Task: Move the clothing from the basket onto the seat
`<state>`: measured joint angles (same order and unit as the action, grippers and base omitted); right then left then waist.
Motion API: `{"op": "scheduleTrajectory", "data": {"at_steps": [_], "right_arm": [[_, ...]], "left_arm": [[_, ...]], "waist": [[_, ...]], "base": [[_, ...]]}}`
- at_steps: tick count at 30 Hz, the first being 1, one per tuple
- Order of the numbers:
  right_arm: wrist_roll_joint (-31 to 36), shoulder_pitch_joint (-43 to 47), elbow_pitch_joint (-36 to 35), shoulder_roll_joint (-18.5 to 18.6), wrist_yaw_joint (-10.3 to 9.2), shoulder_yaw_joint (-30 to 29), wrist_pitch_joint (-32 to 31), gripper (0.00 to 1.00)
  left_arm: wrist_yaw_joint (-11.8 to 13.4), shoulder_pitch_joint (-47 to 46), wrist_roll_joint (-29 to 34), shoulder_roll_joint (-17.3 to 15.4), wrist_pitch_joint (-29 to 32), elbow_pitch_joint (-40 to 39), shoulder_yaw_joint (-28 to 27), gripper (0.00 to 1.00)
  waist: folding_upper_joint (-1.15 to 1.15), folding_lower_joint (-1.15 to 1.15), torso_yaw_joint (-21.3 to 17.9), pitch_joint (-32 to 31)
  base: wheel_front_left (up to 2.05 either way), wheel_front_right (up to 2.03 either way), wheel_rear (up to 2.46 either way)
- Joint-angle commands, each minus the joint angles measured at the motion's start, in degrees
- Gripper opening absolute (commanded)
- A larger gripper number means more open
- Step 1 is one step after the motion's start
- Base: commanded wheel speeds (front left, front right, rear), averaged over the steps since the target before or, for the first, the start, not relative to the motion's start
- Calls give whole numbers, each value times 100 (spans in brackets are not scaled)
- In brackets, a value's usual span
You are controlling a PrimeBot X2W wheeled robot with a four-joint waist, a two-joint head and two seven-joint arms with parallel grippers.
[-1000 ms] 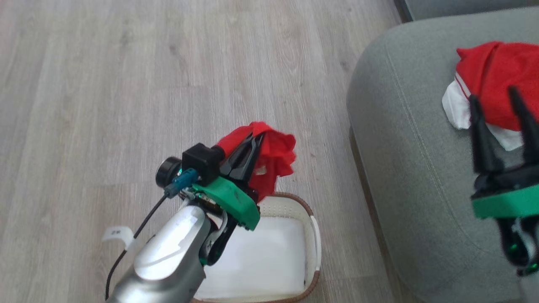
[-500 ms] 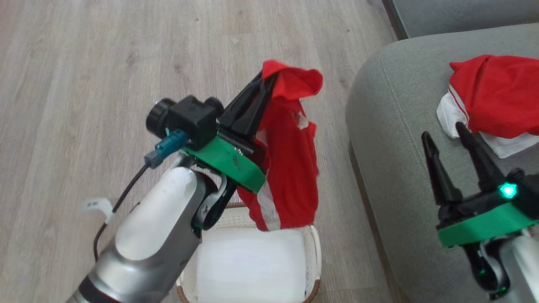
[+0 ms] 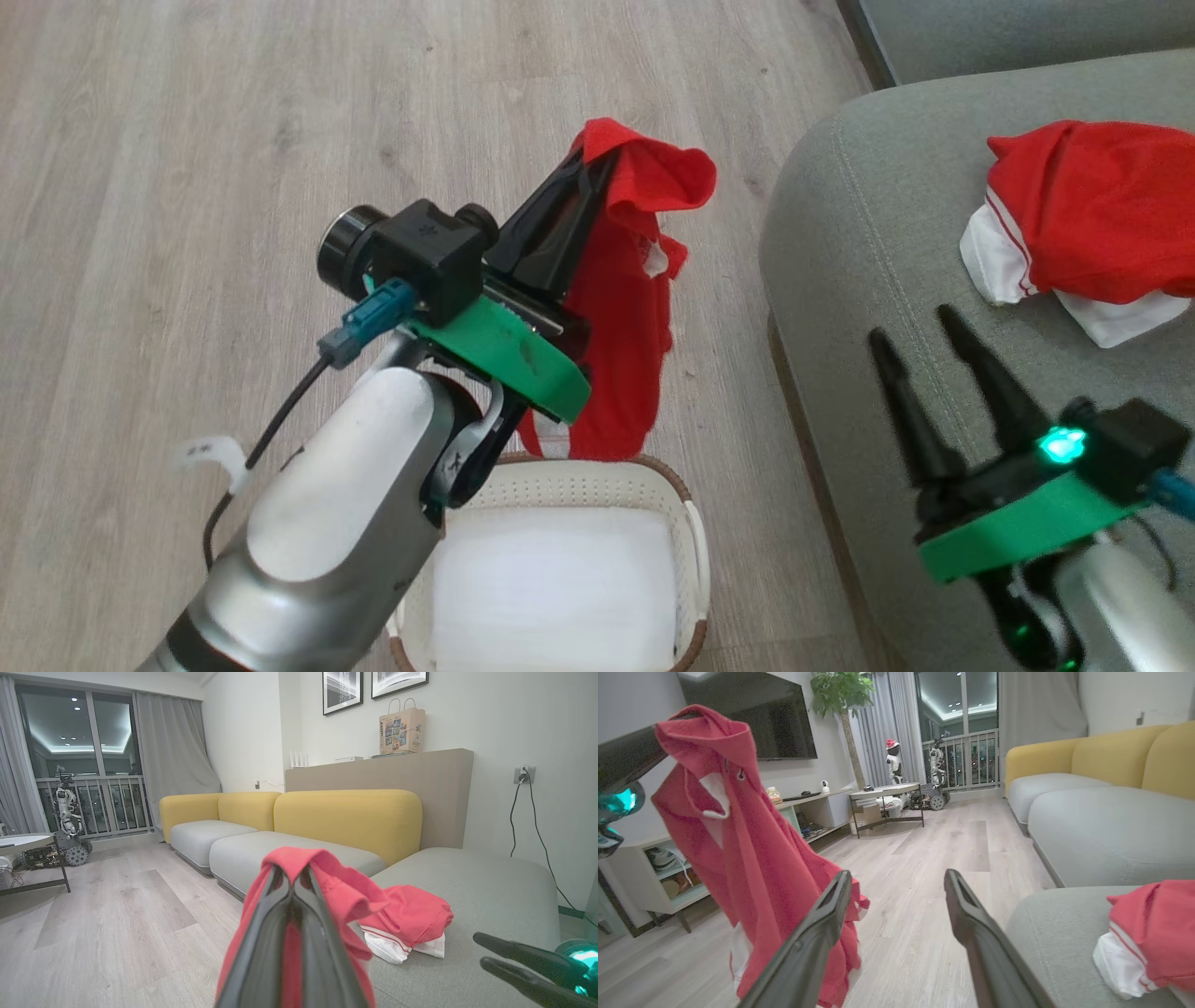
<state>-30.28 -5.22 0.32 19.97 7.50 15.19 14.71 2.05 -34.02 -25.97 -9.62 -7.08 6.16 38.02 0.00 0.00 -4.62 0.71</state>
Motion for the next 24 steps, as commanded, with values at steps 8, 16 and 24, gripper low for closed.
{"op": "scheduleTrajectory", "data": {"at_steps": [8,16,24], "right_arm": [[-174,-539,-155,151,-1,1246,29,100],[-351,-1261,470,50,-1,2436,29,100],[-568,-2115,1662,-200,-1,3260,29,100]], "left_arm": [[-25,-415,-31,-45,92,-164,-80,0],[-78,-493,-43,89,178,-187,108,0],[-133,-544,-74,207,239,-234,282,0]], "waist": [[0,0,77,-16],[0,0,256,-38],[0,0,484,-7]], "base": [[0,0,0],[0,0,0],[0,0,0]]}}
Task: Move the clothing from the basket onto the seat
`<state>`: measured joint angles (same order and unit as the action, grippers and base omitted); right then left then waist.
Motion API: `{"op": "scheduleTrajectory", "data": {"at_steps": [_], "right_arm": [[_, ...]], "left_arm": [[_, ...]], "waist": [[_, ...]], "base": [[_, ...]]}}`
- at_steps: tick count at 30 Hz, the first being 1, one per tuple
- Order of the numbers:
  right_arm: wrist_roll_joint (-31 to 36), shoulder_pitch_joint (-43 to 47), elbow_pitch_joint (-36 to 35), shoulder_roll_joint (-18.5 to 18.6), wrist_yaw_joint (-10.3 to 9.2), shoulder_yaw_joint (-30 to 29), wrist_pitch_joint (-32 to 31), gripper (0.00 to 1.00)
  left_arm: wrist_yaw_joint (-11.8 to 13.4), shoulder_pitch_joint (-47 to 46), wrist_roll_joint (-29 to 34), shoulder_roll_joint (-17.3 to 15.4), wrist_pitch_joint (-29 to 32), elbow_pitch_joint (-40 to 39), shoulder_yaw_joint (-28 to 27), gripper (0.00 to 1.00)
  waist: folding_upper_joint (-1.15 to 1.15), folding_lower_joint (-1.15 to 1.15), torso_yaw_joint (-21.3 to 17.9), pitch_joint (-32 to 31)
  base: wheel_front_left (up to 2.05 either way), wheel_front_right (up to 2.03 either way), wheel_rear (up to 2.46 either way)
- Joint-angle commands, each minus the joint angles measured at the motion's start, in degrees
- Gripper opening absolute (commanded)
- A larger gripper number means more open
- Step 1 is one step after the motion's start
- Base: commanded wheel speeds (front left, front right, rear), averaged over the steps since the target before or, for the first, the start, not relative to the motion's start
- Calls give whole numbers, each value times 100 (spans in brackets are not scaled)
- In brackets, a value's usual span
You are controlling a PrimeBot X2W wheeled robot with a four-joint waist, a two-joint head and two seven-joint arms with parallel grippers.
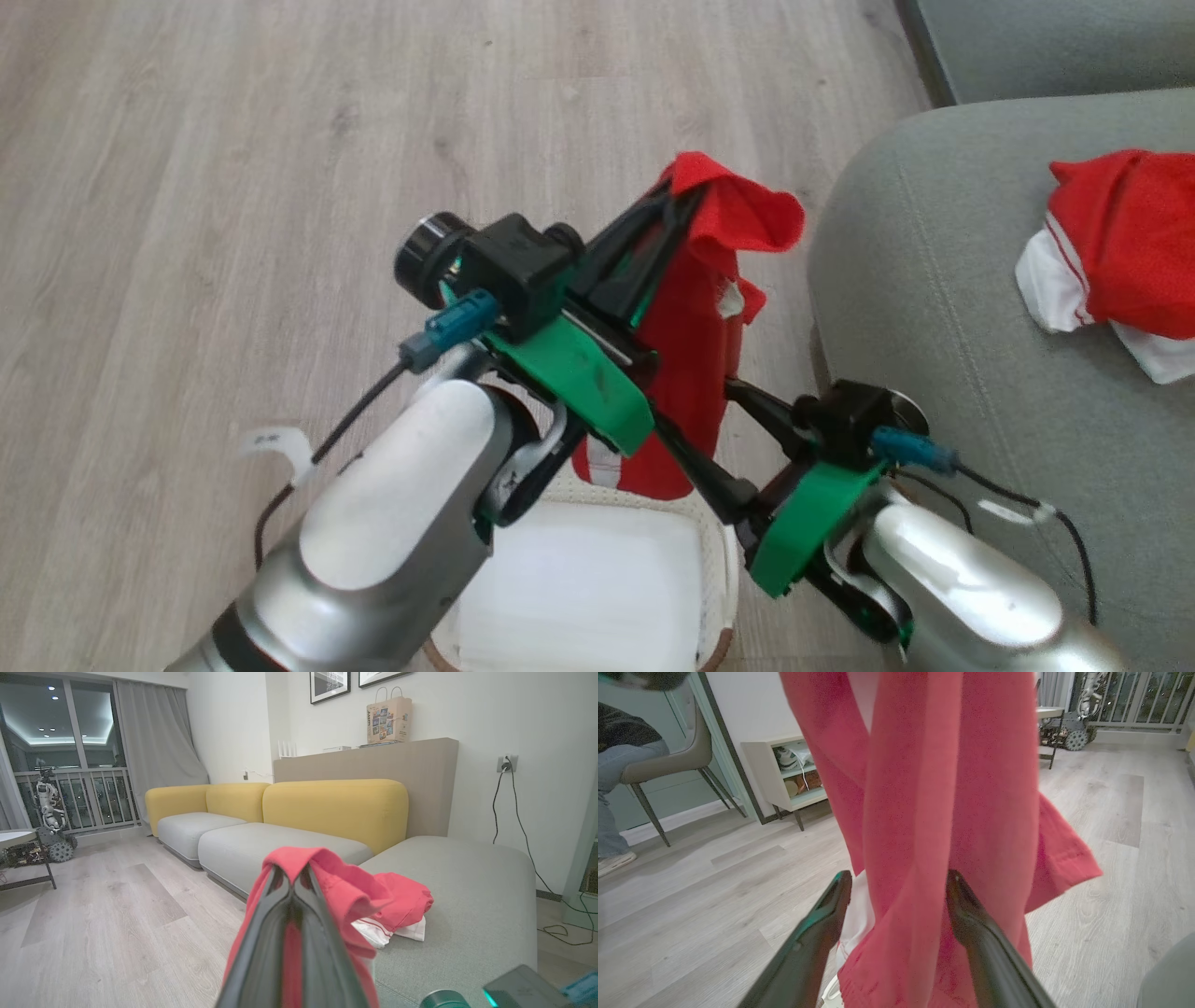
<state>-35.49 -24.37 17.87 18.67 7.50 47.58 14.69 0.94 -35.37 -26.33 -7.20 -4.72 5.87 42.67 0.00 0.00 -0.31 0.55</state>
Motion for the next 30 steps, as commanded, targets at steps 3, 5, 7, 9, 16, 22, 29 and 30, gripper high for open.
{"op": "scheduleTrajectory", "data": {"at_steps": [3,5,7,9,16,22,29,30], "right_arm": [[-126,-421,328,-199,-1,90,30,100],[-185,-528,529,-268,-1,79,30,100],[-211,-569,604,-293,-1,63,30,100],[-232,-631,740,-318,-1,17,30,100],[-237,-695,1010,-385,-1,-166,30,0],[-287,-643,1007,-343,-1,-214,30,0],[-257,-428,762,-204,-1,-582,30,0],[-245,-387,707,-171,-1,-657,30,0]], "left_arm": [[-53,-420,-35,-7,34,-181,-96,0],[-66,-418,-40,18,48,-164,-42,0],[-69,-416,-43,31,52,-160,-18,0],[-77,-411,-53,54,57,-155,25,0],[-67,-401,-89,52,56,-119,69,0],[-19,-346,-122,-2,19,-89,39,0],[37,-233,-186,-85,-20,-10,-3,0],[44,-210,-195,-100,-24,-1,-5,0]], "waist": [[0,0,151,26],[0,0,217,43],[0,0,243,52],[0,0,297,67],[0,0,363,61],[0,0,313,46],[0,0,258,18],[0,0,250,18]], "base": [[0,0,0],[0,0,0],[0,0,0],[0,0,0],[0,0,0],[0,0,0],[0,0,0],[0,0,0]]}}
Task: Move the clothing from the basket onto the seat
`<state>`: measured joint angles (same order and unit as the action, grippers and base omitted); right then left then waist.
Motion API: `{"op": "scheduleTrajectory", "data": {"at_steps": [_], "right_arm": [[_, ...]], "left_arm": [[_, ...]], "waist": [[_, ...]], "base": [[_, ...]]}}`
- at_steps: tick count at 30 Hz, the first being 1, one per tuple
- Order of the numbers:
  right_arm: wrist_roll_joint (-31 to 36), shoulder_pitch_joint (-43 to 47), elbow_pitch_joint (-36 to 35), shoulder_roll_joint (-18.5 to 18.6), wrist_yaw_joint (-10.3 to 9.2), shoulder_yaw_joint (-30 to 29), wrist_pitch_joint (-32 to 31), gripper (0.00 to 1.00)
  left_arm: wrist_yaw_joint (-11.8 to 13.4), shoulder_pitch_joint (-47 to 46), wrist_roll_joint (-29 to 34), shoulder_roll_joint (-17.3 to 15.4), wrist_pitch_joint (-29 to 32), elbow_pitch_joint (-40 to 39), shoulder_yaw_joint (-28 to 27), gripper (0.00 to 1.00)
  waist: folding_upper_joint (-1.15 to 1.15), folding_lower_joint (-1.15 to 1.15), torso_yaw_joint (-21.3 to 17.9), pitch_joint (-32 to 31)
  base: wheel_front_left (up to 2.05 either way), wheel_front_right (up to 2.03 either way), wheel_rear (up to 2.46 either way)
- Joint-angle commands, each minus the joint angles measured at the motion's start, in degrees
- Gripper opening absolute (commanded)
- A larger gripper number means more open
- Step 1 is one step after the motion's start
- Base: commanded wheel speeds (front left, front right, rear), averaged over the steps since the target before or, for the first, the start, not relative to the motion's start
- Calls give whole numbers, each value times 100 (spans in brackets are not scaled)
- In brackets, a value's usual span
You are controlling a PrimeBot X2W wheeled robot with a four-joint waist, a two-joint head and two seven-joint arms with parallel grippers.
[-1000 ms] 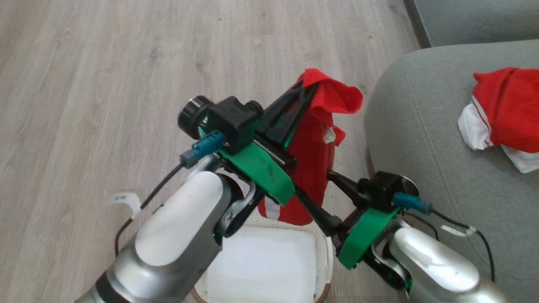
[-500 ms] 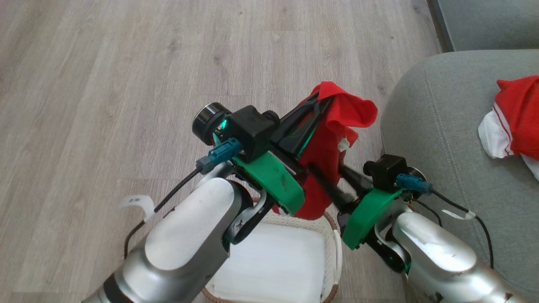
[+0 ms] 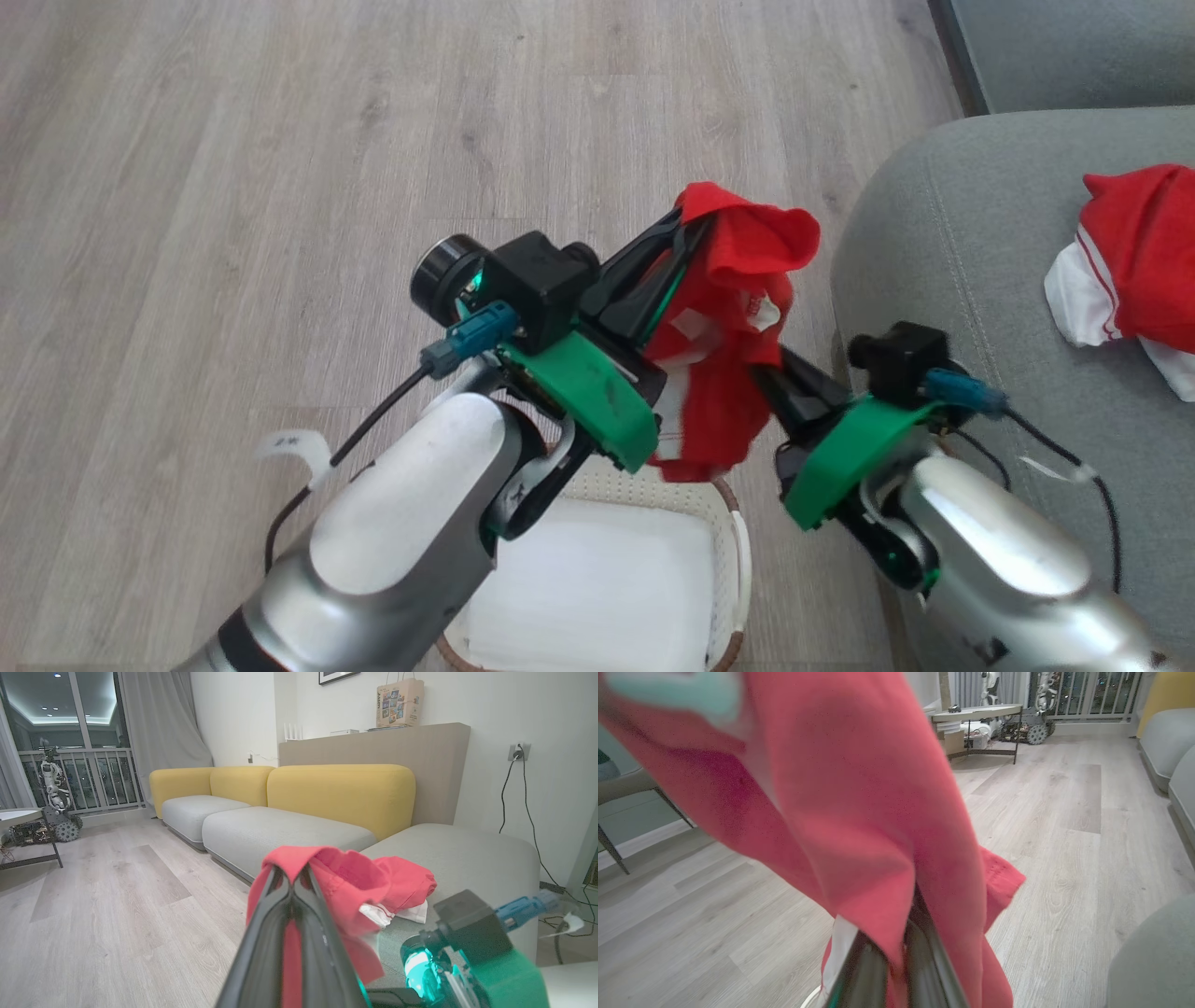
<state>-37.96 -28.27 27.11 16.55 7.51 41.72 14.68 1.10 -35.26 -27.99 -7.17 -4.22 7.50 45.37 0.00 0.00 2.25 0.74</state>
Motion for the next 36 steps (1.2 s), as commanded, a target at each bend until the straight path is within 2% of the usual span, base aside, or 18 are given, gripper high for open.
{"op": "scheduleTrajectory", "data": {"at_steps": [1,15,22,23,24,25,26,36], "right_arm": [[20,43,-270,74,-2,-149,32,0],[547,611,-1199,195,-2,-1662,32,0],[716,783,-1503,191,-2,-2076,32,0],[730,800,-1548,192,-2,-2143,32,0],[751,815,-1591,198,-2,-2204,32,0],[770,833,-1630,203,-2,-2265,32,0],[789,850,-1671,211,-2,-2331,32,0],[995,1064,-2200,452,-2,-3103,32,0]], "left_arm": [[34,-198,-39,-117,-78,-158,-278,0],[185,351,-201,-214,-286,-131,-264,0],[212,521,-238,-135,-424,-78,-186,0],[203,536,-247,-122,-433,-66,-168,4],[199,549,-253,-113,-442,-53,-153,24],[198,562,-257,-108,-452,-41,-141,49],[196,575,-266,-103,-461,-31,-133,100],[215,775,-338,-185,-500,62,-81,100]], "waist": [[0,0,-15,-2],[0,0,-258,-16],[0,0,-384,-11],[0,0,-401,-12],[0,0,-424,-15],[0,0,-444,-20],[0,0,-464,-24],[0,0,-774,-68]], "base": [[0,0,0],[0,0,0],[0,0,0],[0,0,0],[0,0,0],[0,0,0],[0,0,0],[0,0,0]]}}
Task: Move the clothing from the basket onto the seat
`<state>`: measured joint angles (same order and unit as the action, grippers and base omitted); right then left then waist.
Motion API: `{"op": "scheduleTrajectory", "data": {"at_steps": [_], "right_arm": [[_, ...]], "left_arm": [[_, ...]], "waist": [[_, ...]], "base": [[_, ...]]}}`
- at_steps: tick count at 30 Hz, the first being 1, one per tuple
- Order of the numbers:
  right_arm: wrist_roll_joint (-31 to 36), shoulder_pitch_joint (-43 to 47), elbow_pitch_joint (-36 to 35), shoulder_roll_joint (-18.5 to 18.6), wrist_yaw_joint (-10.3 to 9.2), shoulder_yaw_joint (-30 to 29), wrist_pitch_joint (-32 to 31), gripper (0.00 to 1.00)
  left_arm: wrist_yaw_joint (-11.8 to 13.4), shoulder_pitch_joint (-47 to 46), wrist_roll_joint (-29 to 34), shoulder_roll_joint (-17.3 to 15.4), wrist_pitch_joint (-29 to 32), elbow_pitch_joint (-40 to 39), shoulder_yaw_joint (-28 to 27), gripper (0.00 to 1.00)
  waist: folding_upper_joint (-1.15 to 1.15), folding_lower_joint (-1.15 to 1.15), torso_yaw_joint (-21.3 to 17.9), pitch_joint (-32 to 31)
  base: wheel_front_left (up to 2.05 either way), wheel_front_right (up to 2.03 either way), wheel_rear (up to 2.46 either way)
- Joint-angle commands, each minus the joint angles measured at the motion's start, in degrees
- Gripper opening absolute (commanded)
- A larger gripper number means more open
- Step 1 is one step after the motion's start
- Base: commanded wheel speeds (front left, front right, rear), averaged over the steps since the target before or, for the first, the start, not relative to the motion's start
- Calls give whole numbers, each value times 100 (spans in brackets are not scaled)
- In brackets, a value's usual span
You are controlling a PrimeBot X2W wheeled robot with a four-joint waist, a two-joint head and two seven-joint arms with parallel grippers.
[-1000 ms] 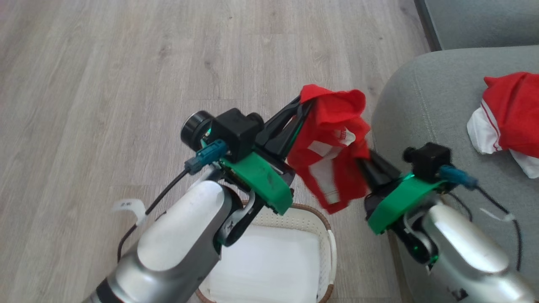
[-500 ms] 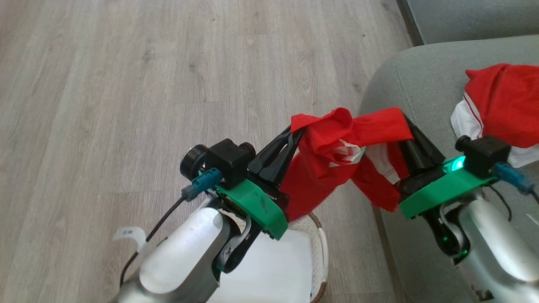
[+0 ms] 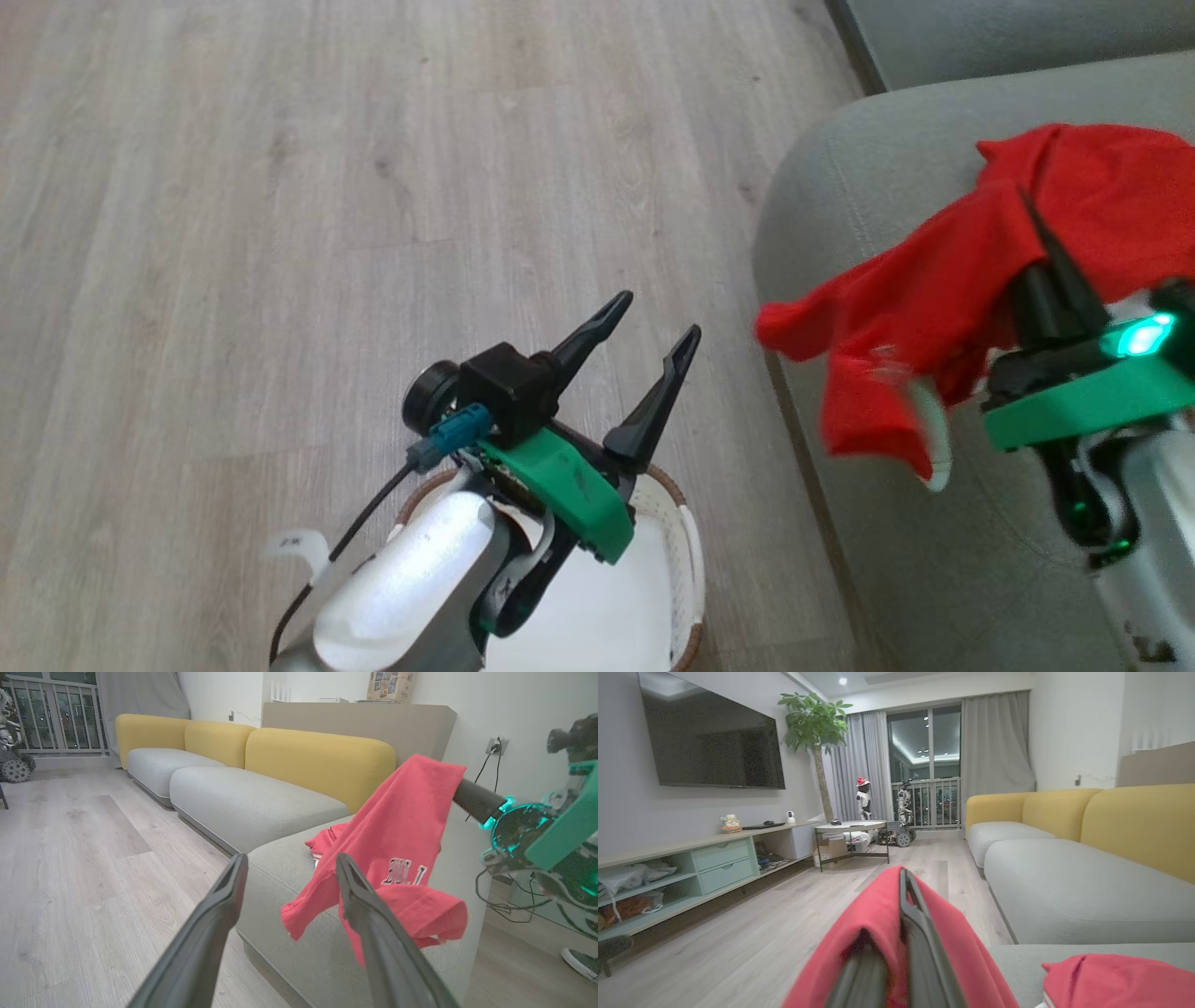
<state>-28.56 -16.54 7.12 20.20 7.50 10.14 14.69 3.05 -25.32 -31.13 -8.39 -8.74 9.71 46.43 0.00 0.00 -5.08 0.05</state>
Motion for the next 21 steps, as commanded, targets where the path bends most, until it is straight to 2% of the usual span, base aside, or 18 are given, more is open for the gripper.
{"op": "scheduleTrajectory", "data": {"at_steps": [1,12,21], "right_arm": [[58,-76,-263,115,-1,-17,31,0],[56,176,-655,414,-1,-270,31,0],[60,252,-783,437,-1,-361,31,0]], "left_arm": [[21,-202,-23,-73,-48,-151,-176,100],[81,-241,9,-93,-122,-39,-163,100],[81,-327,38,-106,-212,99,-160,100]], "waist": [[0,0,-87,4],[0,0,-793,122],[0,0,-1379,220]], "base": [[0,0,0],[0,0,0],[0,0,0]]}}
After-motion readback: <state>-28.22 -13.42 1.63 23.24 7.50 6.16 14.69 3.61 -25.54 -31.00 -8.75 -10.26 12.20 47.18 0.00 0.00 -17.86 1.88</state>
